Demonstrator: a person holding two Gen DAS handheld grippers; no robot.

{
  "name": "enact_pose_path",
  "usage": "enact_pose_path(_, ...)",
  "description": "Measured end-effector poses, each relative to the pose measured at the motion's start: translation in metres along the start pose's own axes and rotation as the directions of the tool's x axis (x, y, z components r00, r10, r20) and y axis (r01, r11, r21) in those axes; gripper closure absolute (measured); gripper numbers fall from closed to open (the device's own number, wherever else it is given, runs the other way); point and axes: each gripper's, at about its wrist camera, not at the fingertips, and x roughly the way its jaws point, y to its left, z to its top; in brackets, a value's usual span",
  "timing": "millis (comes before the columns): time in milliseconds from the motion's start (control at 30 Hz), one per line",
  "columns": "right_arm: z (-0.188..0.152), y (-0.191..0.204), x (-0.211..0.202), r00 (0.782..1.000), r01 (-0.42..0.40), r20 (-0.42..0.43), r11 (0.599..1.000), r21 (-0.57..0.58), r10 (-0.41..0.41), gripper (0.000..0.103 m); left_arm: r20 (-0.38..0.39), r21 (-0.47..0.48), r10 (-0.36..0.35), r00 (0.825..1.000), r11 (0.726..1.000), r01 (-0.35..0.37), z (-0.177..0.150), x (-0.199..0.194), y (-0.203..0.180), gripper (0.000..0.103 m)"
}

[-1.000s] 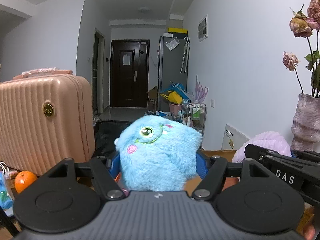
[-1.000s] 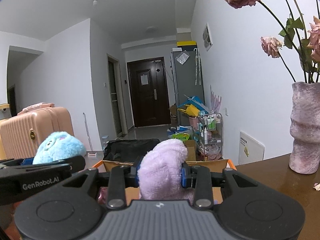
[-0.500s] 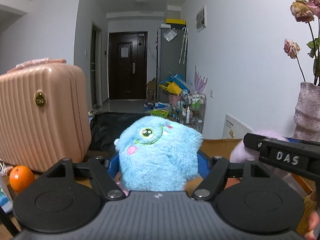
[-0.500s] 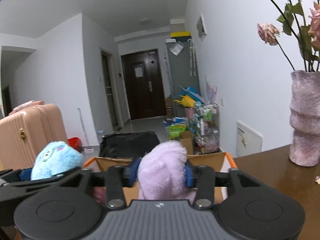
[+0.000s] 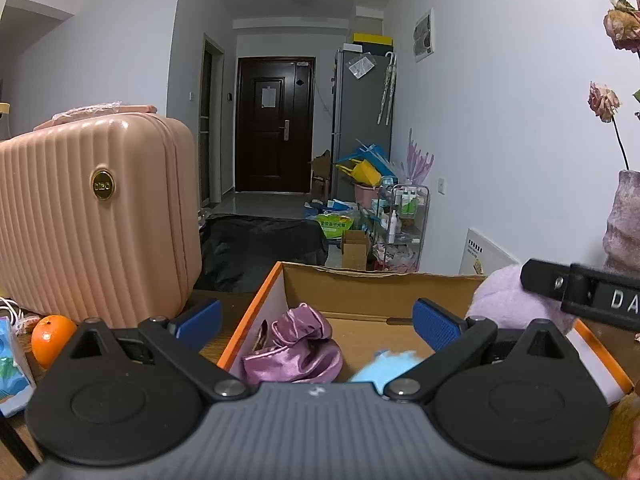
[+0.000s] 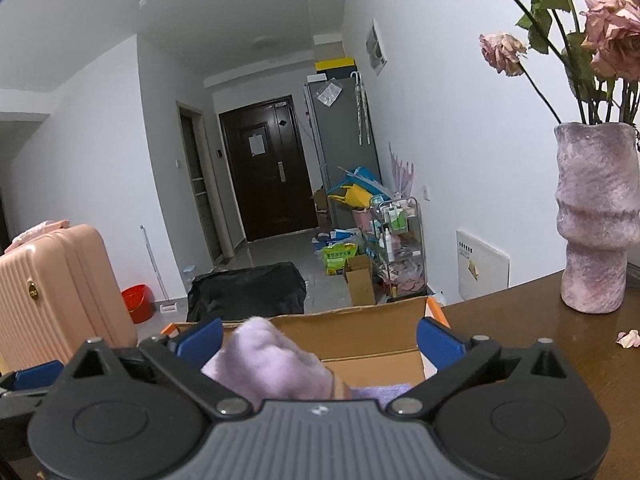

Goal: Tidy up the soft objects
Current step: 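Open both grippers to drop the plush and cloth into the box, then withdraw both grippers from the box toward the remaining items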

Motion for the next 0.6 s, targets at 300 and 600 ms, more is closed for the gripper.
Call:
enact_pose_path(300,-0.001,0.005,-0.004,1.0,-0.009,-0.009,1.0,-0.015,0.009,0.0,0.011,0.004,0.007,1.0,1.0,-0.007,-0.001,-0.009,0.0,0.0)
enact_pose_path(600,-0.004,0.01,-0.028,1.0,-0.017,0.007,0.999,-0.04,0.017,0.0,0.04,0.026,0.011,0.999,1.0,-0.012,-0.006,-0.037,0.002,0.0)
